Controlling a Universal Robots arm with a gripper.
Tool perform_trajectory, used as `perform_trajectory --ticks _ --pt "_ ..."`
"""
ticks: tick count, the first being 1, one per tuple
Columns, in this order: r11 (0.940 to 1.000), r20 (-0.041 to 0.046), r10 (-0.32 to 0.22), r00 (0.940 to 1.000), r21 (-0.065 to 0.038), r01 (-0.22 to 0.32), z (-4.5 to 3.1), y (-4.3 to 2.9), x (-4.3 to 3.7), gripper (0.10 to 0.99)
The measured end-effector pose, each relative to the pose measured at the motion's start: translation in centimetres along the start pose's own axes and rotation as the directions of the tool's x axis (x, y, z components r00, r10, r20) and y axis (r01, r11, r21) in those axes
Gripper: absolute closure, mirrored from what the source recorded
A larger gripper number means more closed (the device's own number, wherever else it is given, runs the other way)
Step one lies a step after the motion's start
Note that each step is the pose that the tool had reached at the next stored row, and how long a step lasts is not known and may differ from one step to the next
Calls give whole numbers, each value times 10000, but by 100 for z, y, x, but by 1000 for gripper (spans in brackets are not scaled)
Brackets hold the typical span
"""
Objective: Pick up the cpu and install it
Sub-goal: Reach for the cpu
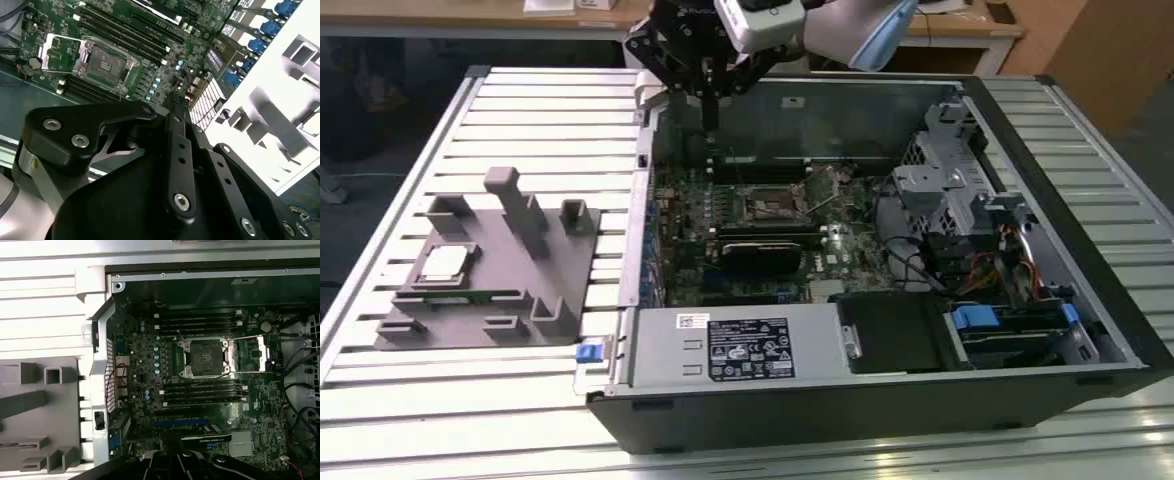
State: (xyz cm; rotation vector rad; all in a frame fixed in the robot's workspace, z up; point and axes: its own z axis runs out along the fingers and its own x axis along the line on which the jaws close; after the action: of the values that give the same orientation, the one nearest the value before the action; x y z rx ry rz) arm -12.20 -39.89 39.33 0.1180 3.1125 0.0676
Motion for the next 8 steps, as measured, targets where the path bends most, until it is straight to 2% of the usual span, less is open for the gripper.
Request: perform_trajectory --ticks 8 --pt "10000 0 0 10000 -1 0 -1 -3 37 980"
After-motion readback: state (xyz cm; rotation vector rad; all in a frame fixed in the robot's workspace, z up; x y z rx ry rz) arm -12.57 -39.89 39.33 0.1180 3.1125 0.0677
